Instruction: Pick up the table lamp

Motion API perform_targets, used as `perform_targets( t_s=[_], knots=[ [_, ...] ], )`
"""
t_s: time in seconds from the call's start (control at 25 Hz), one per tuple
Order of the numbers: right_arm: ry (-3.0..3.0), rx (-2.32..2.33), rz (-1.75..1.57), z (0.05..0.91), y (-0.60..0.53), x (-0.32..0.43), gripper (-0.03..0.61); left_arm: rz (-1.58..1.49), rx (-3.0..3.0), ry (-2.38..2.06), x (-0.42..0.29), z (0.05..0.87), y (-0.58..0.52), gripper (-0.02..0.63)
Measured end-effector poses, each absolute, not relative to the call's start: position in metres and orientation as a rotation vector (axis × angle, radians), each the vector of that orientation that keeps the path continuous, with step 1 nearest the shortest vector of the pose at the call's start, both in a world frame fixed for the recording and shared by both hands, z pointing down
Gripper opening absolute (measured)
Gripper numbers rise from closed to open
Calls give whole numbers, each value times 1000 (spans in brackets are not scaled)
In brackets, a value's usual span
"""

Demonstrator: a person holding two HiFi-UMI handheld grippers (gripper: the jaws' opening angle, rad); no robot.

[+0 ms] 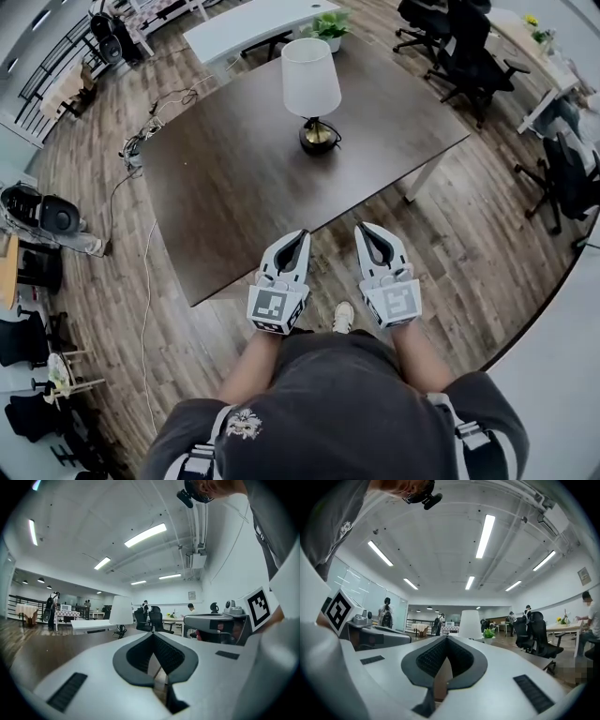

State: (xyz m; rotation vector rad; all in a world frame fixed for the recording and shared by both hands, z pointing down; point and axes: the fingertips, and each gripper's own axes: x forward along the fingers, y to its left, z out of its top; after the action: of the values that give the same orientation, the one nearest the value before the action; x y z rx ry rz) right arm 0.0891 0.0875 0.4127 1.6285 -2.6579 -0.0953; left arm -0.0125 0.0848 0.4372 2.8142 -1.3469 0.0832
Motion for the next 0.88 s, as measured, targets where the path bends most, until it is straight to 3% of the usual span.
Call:
perform_targets(
  t_s=[0.88],
  knots=[
    [-2625, 1615, -76, 424, -68, 53, 23, 78, 2796, -1408, -55, 442, -67, 5]
  ],
)
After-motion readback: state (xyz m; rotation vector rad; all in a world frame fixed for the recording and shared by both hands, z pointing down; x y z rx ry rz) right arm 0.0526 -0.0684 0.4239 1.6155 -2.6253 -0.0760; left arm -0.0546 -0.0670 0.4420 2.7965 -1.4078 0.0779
